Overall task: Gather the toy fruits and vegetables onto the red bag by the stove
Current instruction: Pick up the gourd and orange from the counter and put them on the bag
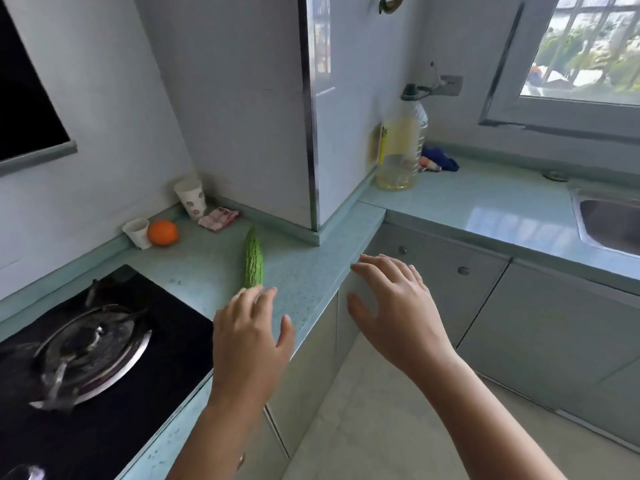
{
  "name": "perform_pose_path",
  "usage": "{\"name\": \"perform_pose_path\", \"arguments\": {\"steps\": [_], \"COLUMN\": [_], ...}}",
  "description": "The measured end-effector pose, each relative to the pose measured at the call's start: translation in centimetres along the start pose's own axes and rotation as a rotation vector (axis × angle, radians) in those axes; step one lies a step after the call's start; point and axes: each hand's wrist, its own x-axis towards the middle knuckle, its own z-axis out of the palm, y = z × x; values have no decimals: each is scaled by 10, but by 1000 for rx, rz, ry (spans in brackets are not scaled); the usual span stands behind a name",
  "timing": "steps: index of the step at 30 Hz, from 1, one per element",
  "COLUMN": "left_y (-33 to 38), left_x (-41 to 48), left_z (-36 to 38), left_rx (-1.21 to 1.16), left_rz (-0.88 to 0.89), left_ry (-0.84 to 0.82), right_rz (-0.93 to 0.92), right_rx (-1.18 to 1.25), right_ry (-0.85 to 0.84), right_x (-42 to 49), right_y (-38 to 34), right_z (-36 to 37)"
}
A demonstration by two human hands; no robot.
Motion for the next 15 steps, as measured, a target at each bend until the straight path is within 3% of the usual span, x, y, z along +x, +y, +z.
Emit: {"name": "perform_pose_path", "arguments": {"steps": [15], "left_y": [-102], "left_x": [124], "left_z": [135], "left_rx": [-21], "left_rz": [-301], "left_ry": [-99], "right_rz": [-130], "right_rx": [11], "right_ry": [-271], "right_x": [159], "right_y": [23], "right_z": [152]}}
